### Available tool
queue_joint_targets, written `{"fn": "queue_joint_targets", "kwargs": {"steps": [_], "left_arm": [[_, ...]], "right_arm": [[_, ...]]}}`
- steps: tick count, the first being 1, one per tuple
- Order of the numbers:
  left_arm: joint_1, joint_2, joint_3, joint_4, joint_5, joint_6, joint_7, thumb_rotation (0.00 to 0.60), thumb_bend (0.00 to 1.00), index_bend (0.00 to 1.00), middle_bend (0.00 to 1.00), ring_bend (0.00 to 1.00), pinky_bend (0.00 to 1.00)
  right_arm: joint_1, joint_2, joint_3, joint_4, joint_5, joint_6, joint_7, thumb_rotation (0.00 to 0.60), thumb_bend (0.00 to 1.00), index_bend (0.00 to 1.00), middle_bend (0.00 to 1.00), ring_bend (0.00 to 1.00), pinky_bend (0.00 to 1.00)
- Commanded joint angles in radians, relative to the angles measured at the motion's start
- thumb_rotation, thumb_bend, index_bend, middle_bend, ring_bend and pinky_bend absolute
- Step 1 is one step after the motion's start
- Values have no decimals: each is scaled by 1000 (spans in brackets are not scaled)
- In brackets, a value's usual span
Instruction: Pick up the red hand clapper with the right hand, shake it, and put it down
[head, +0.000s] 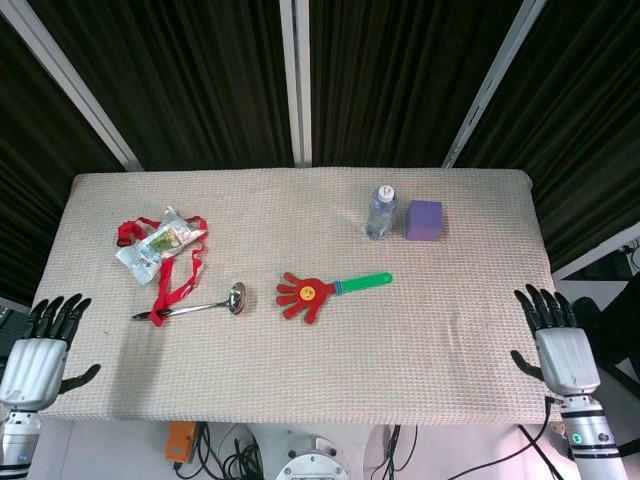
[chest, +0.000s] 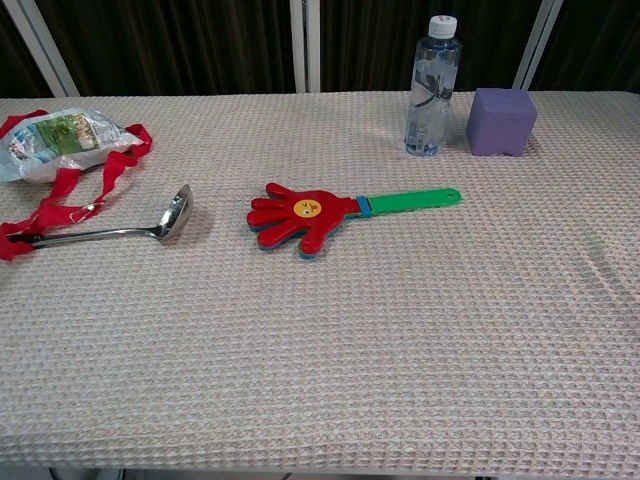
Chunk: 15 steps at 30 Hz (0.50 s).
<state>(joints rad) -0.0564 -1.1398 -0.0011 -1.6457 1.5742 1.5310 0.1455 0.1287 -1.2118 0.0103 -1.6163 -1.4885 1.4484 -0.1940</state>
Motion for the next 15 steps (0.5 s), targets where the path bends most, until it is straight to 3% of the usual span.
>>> {"fn": "queue_joint_targets", "kwargs": {"steps": [1, 8, 15], "left_arm": [[1, 1, 1, -1, -1, -1, -1, 600, 119, 76, 49, 0, 0], [3, -2, -1, 5, 6, 10, -15, 600, 119, 75, 49, 0, 0], [1, -7, 3, 14, 18, 10, -29, 600, 119, 75, 49, 0, 0]], "right_arm": [[77, 9, 39, -64, 15, -96, -32, 600, 143, 0, 3, 0, 0], [263, -58, 143, -168, 125, -302, -268, 600, 141, 1, 68, 0, 0], [426, -252, 220, -107, 364, -411, -494, 600, 137, 31, 71, 0, 0]]}}
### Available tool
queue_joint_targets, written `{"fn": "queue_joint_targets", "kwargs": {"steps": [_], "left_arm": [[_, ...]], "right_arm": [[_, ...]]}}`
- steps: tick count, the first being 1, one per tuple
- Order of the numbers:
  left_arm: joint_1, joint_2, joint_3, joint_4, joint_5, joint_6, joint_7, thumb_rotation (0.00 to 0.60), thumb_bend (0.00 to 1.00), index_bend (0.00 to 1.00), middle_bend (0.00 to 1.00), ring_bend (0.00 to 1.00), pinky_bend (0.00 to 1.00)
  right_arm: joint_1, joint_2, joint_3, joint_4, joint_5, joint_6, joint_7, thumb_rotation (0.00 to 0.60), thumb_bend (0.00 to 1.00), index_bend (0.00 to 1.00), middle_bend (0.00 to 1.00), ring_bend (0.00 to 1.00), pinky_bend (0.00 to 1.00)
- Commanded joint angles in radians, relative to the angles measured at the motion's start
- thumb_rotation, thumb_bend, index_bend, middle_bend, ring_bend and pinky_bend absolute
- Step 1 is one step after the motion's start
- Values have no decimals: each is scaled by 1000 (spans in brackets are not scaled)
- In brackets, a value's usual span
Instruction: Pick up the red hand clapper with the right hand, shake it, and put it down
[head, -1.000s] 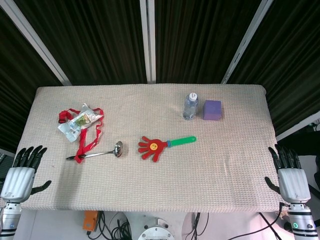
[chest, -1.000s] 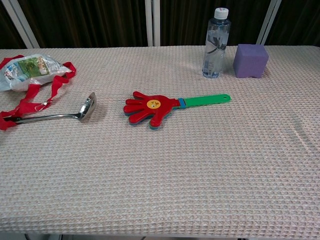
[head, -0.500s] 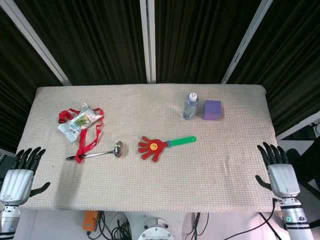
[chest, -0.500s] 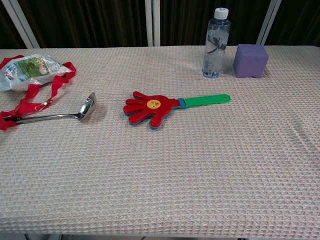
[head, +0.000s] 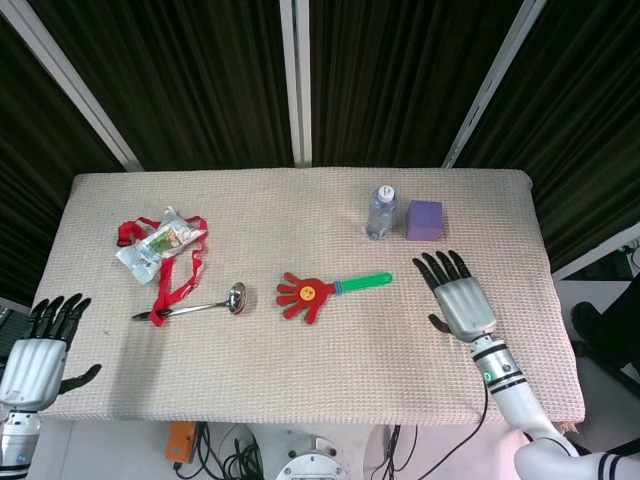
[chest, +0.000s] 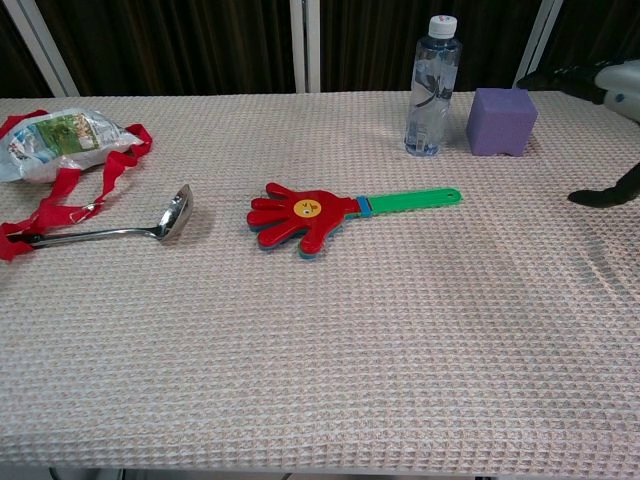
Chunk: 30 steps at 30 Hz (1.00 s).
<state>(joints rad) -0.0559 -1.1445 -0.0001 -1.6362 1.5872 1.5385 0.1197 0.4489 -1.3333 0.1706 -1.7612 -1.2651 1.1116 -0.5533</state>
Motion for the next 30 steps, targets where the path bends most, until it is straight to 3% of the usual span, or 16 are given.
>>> {"fn": "queue_joint_targets", "kwargs": {"steps": [1, 11, 20, 30], "left_arm": [[1, -3, 4, 7, 7, 3, -5, 600, 119, 75, 49, 0, 0], [3, 15, 6, 20, -3, -4, -52, 600, 121, 76, 49, 0, 0], [4, 18, 0, 32, -1, 6, -64, 600, 121, 75, 49, 0, 0], [6, 30, -6, 46, -15, 8, -88, 600, 122, 76, 49, 0, 0]], "right_arm": [[124, -160, 64, 63, 154, -77, -151, 600, 136, 42, 74, 0, 0], [263, -384, 99, 235, 299, -103, -211, 600, 130, 143, 73, 0, 0], [344, -512, 131, 379, 352, -85, -209, 600, 187, 250, 96, 0, 0], [400, -609, 139, 506, 389, -104, -188, 600, 216, 295, 105, 0, 0]]}}
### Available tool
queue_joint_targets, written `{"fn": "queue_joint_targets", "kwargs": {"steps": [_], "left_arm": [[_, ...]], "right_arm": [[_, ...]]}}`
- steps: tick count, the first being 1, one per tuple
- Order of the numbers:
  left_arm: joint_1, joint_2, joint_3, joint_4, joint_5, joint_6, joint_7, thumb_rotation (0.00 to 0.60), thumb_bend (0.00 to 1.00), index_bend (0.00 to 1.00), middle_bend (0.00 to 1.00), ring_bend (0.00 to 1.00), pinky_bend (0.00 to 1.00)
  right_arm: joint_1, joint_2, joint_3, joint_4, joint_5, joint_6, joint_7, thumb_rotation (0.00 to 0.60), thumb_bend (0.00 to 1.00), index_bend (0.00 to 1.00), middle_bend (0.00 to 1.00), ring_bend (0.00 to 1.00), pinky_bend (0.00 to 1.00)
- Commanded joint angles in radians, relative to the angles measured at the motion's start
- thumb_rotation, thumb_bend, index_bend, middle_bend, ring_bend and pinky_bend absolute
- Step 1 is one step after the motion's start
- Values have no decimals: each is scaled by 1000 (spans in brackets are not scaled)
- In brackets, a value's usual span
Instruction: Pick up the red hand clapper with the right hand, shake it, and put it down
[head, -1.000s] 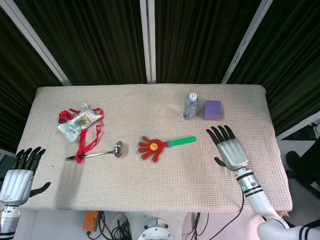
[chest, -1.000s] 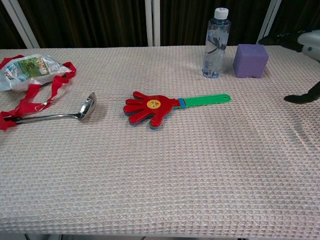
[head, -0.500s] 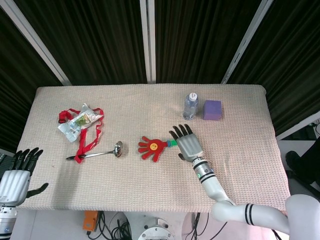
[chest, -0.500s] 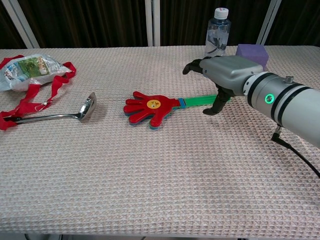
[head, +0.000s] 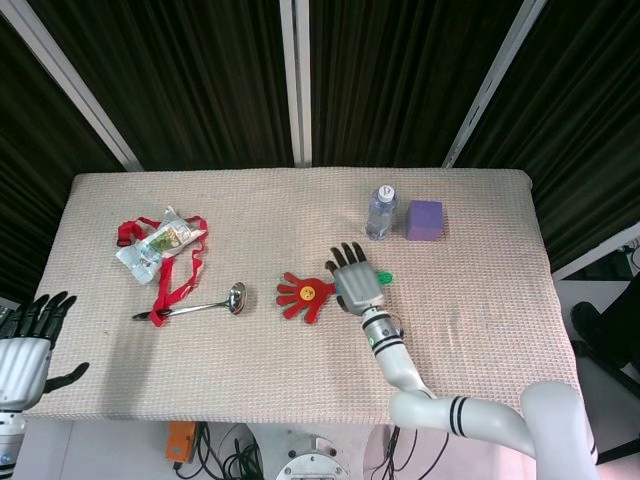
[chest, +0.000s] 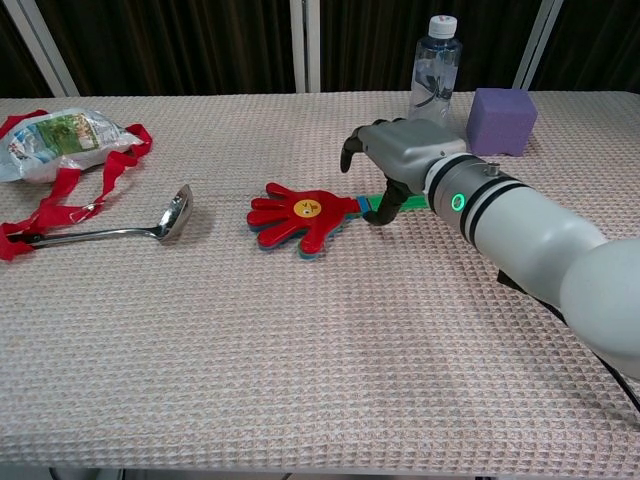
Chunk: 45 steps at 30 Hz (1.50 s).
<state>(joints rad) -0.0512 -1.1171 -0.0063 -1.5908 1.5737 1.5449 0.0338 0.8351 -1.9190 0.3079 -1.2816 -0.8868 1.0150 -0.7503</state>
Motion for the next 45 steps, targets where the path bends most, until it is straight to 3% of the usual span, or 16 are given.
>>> {"fn": "queue_joint_targets", "kwargs": {"steps": [1, 24, 29, 37, 41, 45], "left_arm": [[2, 4, 0, 1, -2, 2, -4, 600, 122, 76, 49, 0, 0], [9, 25, -3, -20, 9, 23, -3, 600, 126, 76, 49, 0, 0], [12, 27, -2, -26, 7, 23, -5, 600, 126, 76, 49, 0, 0], [16, 28, 2, -31, 5, 21, -8, 600, 126, 76, 49, 0, 0], [18, 28, 5, -36, 7, 19, -8, 600, 126, 76, 49, 0, 0], [17, 27, 6, -42, 9, 17, -9, 600, 126, 76, 49, 0, 0]], "right_arm": [[17, -31, 2, 36, 14, -9, 12, 600, 216, 296, 105, 0, 0], [44, -106, -5, 150, 2, -7, 58, 600, 270, 452, 135, 0, 0], [40, -106, -10, 154, -36, 12, 89, 600, 270, 557, 160, 0, 0], [4, -70, -23, 114, -124, 54, 194, 600, 273, 796, 291, 6, 0], [-31, -19, -11, 35, -147, 53, 300, 600, 293, 884, 477, 141, 22], [-70, 43, -2, -57, -138, 29, 394, 600, 304, 918, 578, 259, 176]]}}
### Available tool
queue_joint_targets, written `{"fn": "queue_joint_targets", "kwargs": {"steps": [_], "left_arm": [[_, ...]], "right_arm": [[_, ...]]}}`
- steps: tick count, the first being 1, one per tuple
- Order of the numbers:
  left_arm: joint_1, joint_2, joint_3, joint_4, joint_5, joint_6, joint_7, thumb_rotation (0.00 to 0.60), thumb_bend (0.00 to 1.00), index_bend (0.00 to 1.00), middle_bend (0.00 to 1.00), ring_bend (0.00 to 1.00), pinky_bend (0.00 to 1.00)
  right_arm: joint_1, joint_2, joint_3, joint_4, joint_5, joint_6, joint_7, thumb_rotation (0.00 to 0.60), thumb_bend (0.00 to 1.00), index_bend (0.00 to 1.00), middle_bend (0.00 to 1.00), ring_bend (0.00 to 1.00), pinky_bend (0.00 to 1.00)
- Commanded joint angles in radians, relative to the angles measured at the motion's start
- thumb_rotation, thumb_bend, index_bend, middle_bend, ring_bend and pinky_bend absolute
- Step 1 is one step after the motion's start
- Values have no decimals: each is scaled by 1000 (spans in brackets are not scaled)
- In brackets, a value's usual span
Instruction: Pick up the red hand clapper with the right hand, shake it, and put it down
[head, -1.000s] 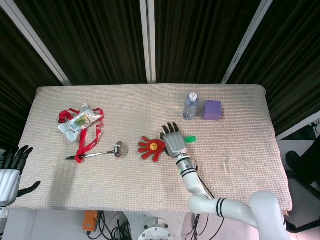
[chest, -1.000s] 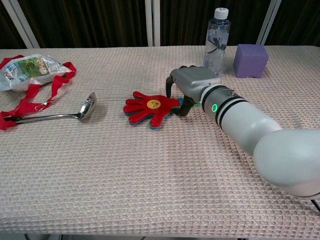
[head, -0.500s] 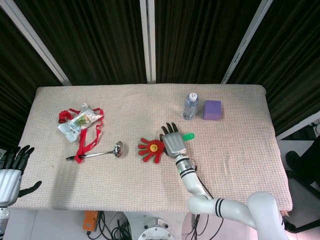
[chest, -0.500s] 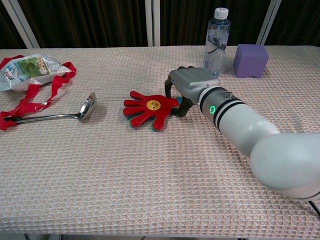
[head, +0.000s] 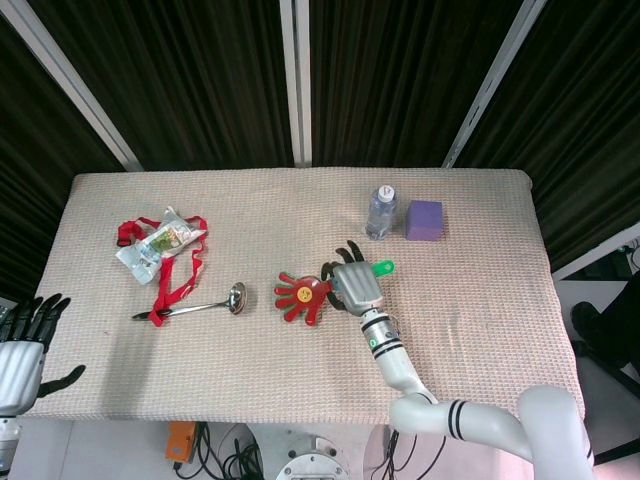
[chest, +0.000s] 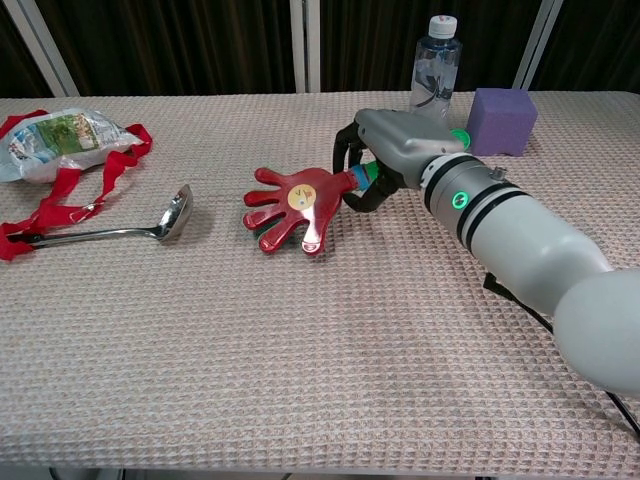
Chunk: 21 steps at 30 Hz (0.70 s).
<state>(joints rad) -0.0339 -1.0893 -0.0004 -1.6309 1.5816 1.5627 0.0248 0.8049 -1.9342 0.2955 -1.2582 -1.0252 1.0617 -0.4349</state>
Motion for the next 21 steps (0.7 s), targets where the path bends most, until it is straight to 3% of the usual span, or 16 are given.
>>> {"fn": "queue_joint_targets", "kwargs": {"steps": [1, 8, 21], "left_arm": [[-1, 0, 0, -3, 1, -2, 1, 600, 126, 76, 49, 0, 0], [-4, 1, 0, -17, 2, -9, 14, 600, 126, 76, 49, 0, 1], [-8, 10, 0, -39, -1, -19, 32, 600, 125, 76, 49, 0, 0]], "right_arm": [[-50, 71, 13, -101, 6, -21, 97, 600, 304, 922, 584, 280, 235], [-117, 138, 29, -218, -31, 14, 261, 600, 327, 943, 608, 405, 596], [-217, 202, 134, -393, -20, 47, 633, 600, 340, 1000, 657, 604, 869]]}}
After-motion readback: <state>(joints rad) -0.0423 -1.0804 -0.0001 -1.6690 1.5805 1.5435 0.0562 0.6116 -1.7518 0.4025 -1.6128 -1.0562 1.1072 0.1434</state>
